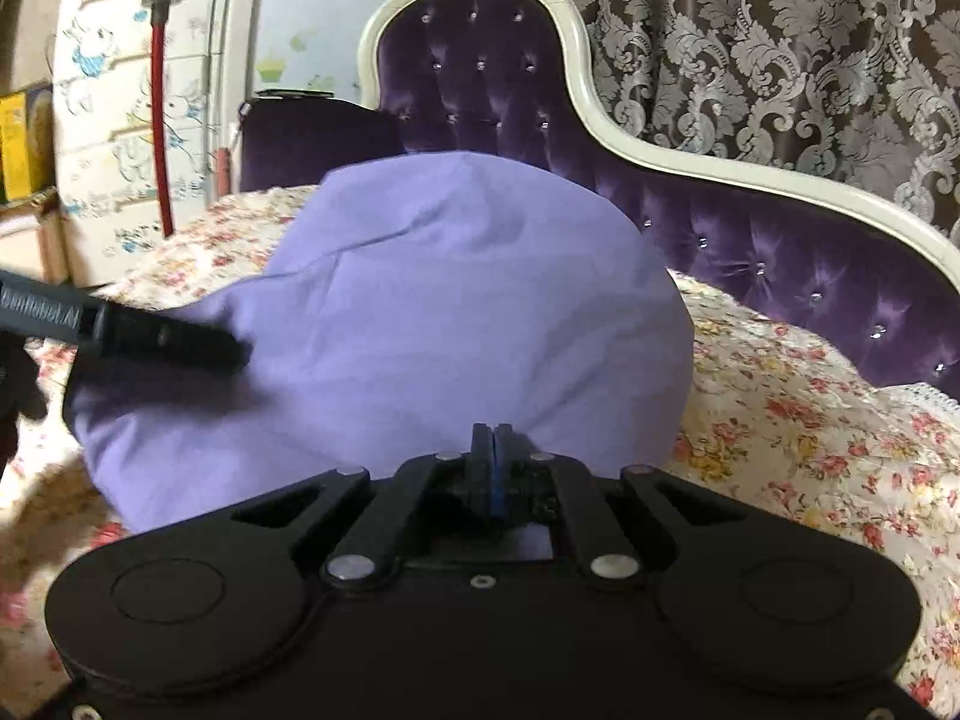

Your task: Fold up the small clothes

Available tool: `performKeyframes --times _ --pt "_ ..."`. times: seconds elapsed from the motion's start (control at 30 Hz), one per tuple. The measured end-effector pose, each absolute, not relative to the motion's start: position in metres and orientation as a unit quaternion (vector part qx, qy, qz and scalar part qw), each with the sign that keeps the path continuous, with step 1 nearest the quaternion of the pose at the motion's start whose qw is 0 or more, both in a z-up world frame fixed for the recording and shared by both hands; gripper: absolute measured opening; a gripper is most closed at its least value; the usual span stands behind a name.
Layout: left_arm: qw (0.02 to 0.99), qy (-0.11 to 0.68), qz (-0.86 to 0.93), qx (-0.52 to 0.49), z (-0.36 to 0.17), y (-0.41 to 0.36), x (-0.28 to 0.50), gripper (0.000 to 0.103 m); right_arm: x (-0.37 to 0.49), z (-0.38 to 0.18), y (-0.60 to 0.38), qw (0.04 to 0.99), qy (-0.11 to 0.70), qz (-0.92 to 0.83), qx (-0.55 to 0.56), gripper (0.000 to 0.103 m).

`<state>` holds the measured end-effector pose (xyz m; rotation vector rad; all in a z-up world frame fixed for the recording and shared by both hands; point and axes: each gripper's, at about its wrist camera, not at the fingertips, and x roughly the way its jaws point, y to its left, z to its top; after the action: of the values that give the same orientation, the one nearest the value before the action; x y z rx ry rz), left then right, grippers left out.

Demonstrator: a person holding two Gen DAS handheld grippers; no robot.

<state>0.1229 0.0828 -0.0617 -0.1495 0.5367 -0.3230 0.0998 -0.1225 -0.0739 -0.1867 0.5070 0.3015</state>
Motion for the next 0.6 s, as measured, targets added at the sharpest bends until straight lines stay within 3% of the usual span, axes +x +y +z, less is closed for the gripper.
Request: performKeyframes --times 0.23,0.47,0.6 --pt "0.965 0.219 -0.143 -0.007 -0.022 0.058 0.174 0.096 0.108 -0.075 -0.123 0.95 0.26 0.155 -0.071 0.011" --pt "0.945 0.319 -0.074 0.014 -0.069 0.053 0.253 0.097 0.11 -0.075 -0.128 0.95 0.265 0.16 -0.048 0.011" --pt "0.942 0.328 -0.066 -0.012 -0.077 0.065 0.253 0.098 0.113 -0.074 -0.129 0.949 0.269 0.159 -0.033 0.011"
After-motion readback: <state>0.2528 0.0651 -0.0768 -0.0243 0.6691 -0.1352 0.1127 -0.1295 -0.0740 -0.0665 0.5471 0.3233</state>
